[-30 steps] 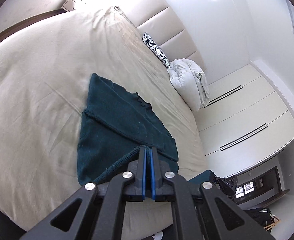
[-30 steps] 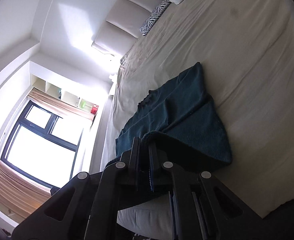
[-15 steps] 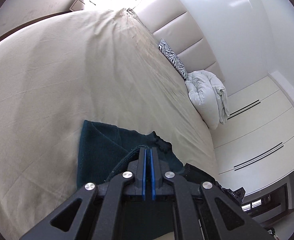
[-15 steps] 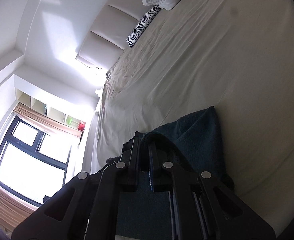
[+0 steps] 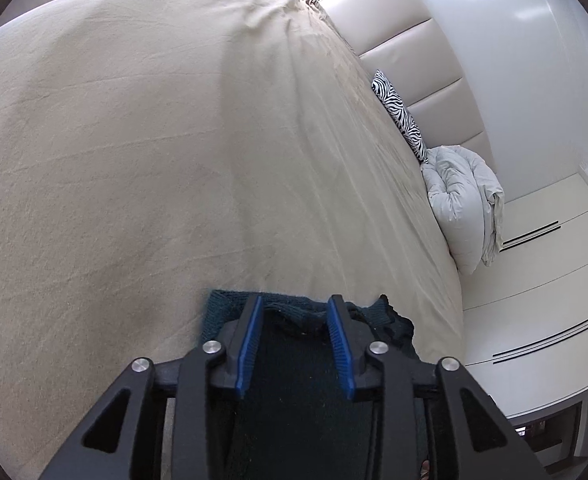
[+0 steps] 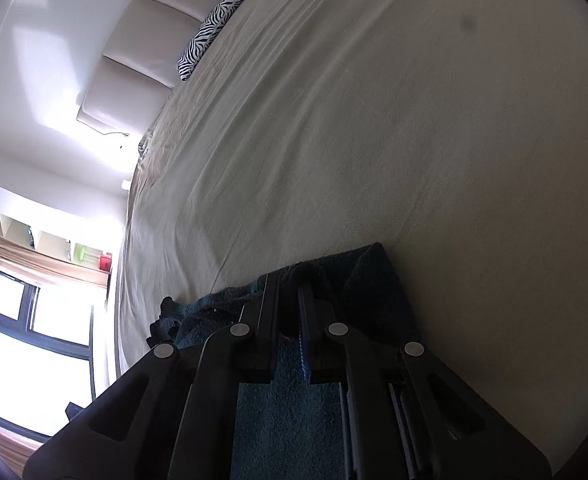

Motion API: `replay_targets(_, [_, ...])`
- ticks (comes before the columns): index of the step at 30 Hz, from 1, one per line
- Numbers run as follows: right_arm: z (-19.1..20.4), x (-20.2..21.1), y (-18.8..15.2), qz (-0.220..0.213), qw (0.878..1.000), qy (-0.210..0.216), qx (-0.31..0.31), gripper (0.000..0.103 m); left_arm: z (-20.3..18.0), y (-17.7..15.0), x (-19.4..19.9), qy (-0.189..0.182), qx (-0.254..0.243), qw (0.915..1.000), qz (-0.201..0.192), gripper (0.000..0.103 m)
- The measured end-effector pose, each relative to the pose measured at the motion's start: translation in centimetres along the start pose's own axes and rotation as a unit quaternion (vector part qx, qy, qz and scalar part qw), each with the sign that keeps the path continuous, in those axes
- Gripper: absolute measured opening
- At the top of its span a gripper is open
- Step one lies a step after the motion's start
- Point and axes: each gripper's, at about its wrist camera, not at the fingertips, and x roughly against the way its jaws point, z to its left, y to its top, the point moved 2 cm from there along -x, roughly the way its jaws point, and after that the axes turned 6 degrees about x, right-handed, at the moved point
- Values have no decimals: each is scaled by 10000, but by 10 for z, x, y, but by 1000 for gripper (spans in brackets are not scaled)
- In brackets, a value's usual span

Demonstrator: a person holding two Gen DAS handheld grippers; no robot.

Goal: Fold small clothes
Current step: 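Lift the hem with both grippers and fold it toward the collar, then lay the folded hem down and open both grippers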

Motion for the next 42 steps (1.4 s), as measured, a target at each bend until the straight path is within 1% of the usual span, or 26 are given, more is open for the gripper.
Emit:
replay_targets(1, [3,0,1,-24,10000,-9,87,15,0,1,5,-29,38,10000,-43,60])
replay_targets(2, [7,2,1,-54,9998,-63,179,19,1,0,10,-96,66,9999,-99,60])
replay_targets(3, [11,5,1,-136,9995,-140,265,30,0,-1,16,-130,75,9998,-160,60])
replay_targets(4, [14,9,2,-216,9991,-151,338,44,-2,-4,22,-133,27,9997,-211,60])
replay_targets(6, [19,22,0,-385,9977,-389,391,61,-9,-12,34,-71,-220,9993,-302,60])
replay_targets(8, [20,34,4,-495,9964,-516,447,61,-18,-23,48,7,-517,9977,-437,60])
replay_targets(11, [27,50,0,-490,9942,-694,663,61,-26,-46,57,252,-926,9943,-457,60])
replay_targets(14, [35,62,-17,-360,9883,-953,1138,61,-27,-72,60,545,-1257,9896,-438,60])
replay_targets(16, [44,67,-32,-285,9833,-1021,1482,61,-22,-89,65,681,-1435,9861,-482,60])
replay_targets(18, [56,73,-53,-259,9763,-1086,1855,61,-21,-104,67,838,-1672,9809,-529,60])
replay_targets(21, [69,84,-89,-256,9650,-995,2414,61,-19,-121,58,1217,-2140,9677,-542,60])
replay_targets(23, [69,87,-114,-95,9579,-968,2700,61,-7,-123,49,1484,-2193,9632,-463,58])
replay_targets(24, [64,84,-121,28,9547,-1104,2765,60,3,-122,45,1563,-2122,9637,-416,55])
replay_targets(25, [54,83,-126,123,9526,-1239,2776,58,11,-121,45,1483,-2045,9667,-408,52])
replay_targets(26, [47,78,-127,152,9534,-1219,2755,58,15,-120,48,1387,-1997,9690,-432,51])
replay_targets(28, [41,86,-127,29,9569,-1142,2669,56,18,-120,54,1405,-1983,9690,-439,49])
replay_targets(29, [39,90,-124,-25,9577,-1191,2620,56,19,-121,58,1431,-1968,9689,-453,49])
replay_targets(32, [44,109,-120,-290,9563,-1534,2474,58,7,-127,75,1557,-2065,9634,-704,47])
replay_targets(33, [50,117,-121,-349,9602,-1373,2408,59,-3,-133,81,1499,-2206,9606,-785,47])
replay_targets(34, [58,123,-125,-361,9656,-1035,2357,59,-15,-139,83,1416,-2359,9580,-810,47])
replay_targets(36, [77,130,-140,-178,9739,-134,2258,59,-39,-159,78,1344,-2797,9478,-737,47])
replay_targets(38, [95,123,-160,274,9726,772,2177,59,-59,-182,64,1356,-3304,9321,-606,47])
replay_targets(39, [100,115,-171,493,9707,1149,2051,59,-63,-192,55,1393,-3465,9262,-527,47])
replay_targets(40, [101,104,-181,720,9688,1463,1865,59,-62,-199,45,1462,-3539,9229,-394,47])
replay_targets(41, [100,93,-191,970,9670,1652,1677,59,-58,-204,33,1577,-3554,9211,-222,47])
replay_targets(42, [96,79,-200,1231,9658,1682,1541,59,-51,-207,25,1747,-3552,9183,-110,47])
